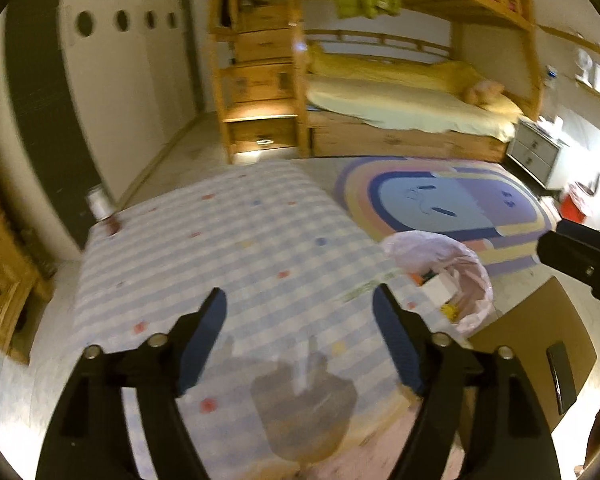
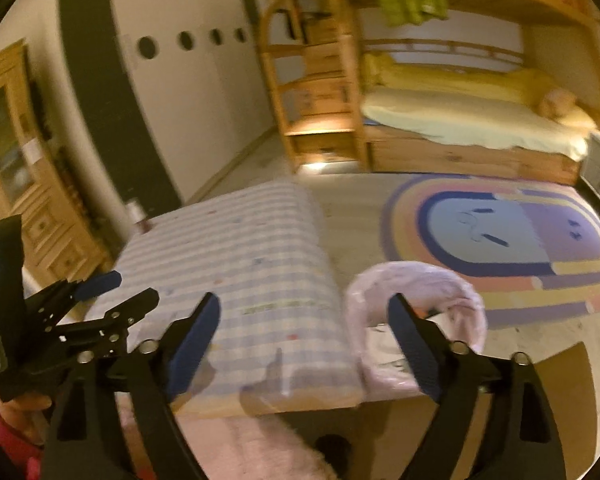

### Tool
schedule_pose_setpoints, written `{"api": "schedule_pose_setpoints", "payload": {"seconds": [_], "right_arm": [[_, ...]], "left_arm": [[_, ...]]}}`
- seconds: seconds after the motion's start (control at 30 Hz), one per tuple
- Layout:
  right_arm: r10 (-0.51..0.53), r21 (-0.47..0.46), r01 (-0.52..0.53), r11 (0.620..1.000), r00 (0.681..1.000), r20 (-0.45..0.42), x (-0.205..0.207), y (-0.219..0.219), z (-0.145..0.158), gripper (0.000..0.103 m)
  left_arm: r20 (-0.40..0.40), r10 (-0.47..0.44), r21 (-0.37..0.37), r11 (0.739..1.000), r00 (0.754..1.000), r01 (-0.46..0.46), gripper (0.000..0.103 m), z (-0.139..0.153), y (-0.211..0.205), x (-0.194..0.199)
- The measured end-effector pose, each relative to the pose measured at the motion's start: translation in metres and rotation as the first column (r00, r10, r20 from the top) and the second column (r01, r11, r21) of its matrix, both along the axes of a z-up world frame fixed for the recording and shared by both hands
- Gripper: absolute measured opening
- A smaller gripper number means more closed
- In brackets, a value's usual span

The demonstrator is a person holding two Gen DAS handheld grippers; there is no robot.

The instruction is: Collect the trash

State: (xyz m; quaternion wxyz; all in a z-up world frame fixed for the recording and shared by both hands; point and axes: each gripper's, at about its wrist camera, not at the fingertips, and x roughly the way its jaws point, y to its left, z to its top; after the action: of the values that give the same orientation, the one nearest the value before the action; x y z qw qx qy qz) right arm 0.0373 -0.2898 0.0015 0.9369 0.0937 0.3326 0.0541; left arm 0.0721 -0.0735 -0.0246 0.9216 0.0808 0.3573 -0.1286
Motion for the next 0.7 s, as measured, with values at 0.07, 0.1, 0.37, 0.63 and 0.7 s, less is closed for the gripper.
{"api": "schedule_pose_setpoints", "payload": {"seconds": [0.07, 0.1, 0.37, 0.63, 0.7], "right_arm": [[0.040, -0.010, -0.040, 0.999, 0.999, -0.002, -0.003, 0.018, 0.009, 0.089], [0.051, -0.012, -0.051, 0.999, 0.999, -0.003, -0.003, 0.024, 0.012, 0.089], [0.191, 0.047, -0.189, 0.981, 0.981, -0.029, -0.011, 0.074, 0.047, 0.092], [0.233, -0.023, -0.232, 0.972, 0.972, 0.030, -0.030, 0.104, 0.078, 0.094], [0.250, -0.046, -0.248, 0.968, 0.967, 0.040, -0.037, 0.110, 0.084, 0.094]], "left_arm": [[-0.009, 0.043, -0.005, 0.999, 0.999, -0.043, 0.088, 0.006, 0.019, -0.008], [-0.010, 0.066, -0.005, 0.998, 0.998, -0.066, 0.090, 0.010, 0.029, -0.013], [0.014, 0.220, -0.022, 0.975, 0.975, -0.220, 0.096, 0.037, 0.088, -0.055], [0.025, 0.354, -0.016, 0.935, 0.935, -0.354, 0.096, 0.061, 0.125, -0.092], [0.031, 0.373, -0.013, 0.928, 0.927, -0.373, 0.096, 0.066, 0.132, -0.104]]}}
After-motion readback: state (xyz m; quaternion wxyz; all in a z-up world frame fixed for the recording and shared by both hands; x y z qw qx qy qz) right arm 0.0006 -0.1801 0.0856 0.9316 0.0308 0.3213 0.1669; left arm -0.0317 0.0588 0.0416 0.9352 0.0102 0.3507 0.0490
